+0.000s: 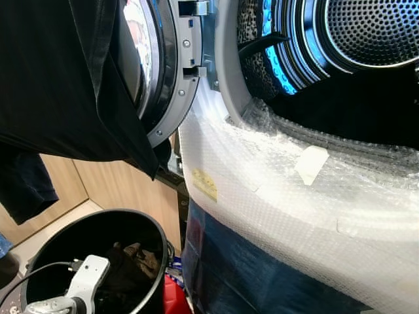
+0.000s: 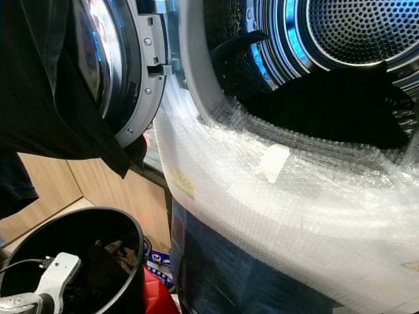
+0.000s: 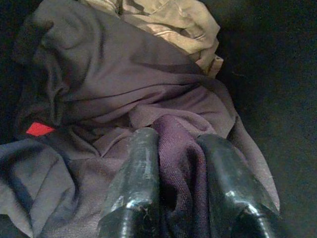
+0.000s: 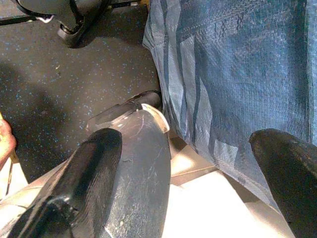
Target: Clothes washing
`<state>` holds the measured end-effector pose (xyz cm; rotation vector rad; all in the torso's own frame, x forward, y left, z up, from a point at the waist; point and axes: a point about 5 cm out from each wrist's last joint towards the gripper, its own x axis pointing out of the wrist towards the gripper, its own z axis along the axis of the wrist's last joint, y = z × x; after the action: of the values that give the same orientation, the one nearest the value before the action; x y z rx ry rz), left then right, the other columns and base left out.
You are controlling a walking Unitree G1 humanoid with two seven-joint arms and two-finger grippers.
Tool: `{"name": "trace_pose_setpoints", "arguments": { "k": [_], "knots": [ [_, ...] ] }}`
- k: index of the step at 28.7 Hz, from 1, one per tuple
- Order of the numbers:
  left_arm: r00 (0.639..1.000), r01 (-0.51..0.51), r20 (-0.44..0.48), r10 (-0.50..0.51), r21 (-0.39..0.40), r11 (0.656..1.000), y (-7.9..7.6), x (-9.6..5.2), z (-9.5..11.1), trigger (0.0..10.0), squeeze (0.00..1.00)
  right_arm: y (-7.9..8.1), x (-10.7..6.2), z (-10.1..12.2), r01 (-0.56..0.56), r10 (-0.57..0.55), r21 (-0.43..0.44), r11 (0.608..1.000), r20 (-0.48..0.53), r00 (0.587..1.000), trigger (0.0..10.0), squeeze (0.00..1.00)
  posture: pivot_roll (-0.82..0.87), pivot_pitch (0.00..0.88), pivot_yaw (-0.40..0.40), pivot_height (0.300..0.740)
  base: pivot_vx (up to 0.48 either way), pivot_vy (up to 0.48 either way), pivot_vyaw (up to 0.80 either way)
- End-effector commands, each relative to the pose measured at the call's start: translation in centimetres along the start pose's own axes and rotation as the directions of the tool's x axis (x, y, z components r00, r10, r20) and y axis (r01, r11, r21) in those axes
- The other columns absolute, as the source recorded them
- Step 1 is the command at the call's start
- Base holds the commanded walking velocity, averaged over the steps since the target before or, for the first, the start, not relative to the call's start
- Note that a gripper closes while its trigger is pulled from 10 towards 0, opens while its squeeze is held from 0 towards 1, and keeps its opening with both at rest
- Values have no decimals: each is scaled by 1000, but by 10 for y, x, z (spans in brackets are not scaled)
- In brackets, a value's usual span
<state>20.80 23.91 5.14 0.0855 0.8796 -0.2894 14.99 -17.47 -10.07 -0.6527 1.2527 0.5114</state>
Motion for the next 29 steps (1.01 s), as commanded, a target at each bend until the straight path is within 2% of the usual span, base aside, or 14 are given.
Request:
{"name": "trace_pose_setpoints", "arguments": {
  "k": [1, 9, 13, 14, 16, 20, 21, 22, 24, 29],
  "knots": [
    [1000, -7, -4, 7, 3, 1000, 4, -5, 1, 0, 0, 4, 1, -4, -6, 6, -8, 1000, -14, 1000, 10000, 0, 242, 0, 14, 740, 0, 0, 0],
    [1000, -23, 13, 23, 16, 1000, 5, -10, 6, 0, 0, 7, 1, -4, -26, 25, -15, 1000, -13, 1000, 10000, 0, 247, 0, 8, 740, 0, 0, 0],
    [997, -28, 77, 28, 7, 1000, 13, -22, 20, 0, 0, -1, 0, -5, 21, -20, 53, 998, -18, 1000, 10000, 0, 259, 0, 3, 740, 0, 0, 0],
    [997, -28, 77, 28, 7, 1000, 13, -22, 20, 0, 0, -1, 0, -5, 21, -20, 53, 998, -18, 1000, 10000, 0, 259, 0, 3, 740, 0, 0, 0],
    [994, -24, 107, 22, 19, 1000, 17, -32, 28, 0, 0, -2, 0, -4, 3, -2, 28, 1000, -16, 1000, 10000, 0, 261, 0, 0, 740, 0, 0, 0],
    [989, -33, 142, 30, 24, 999, 22, -40, 37, 0, 0, -4, -1, -4, 5, -5, 56, 998, -16, 1000, 10000, 0, 260, 0, -1, 740, 0, 0, 0],
    [984, -44, 175, 38, 27, 999, 26, -47, 45, 0, 0, -5, -1, -4, 8, -7, 54, 998, -13, 1000, 10000, 0, 260, 0, -1, 740, 0, 0, 0],
    [984, -44, 175, 38, 27, 999, 26, -47, 45, 0, 0, -5, -1, -4, 8, -7, 54, 998, -13, 1000, 10000, 0, 260, 0, -1, 740, 0, 0, 0],
    [965, -52, 258, 41, 36, 998, 29, -59, 65, 0, 0, -6, -1, -2, 11, -11, 55, 998, -7, 1000, 10000, 0, 262, 0, -1, 740, 0, 0, 0],
    [914, -29, 405, -9, 88, 996, 23, -79, 102, 0, 0, -7, -1, 4, 15, -16, 67, 998, 20, 1000, 10000, 0, 269, 0, -4, 740, 0, 0, 0]
  ]
}}
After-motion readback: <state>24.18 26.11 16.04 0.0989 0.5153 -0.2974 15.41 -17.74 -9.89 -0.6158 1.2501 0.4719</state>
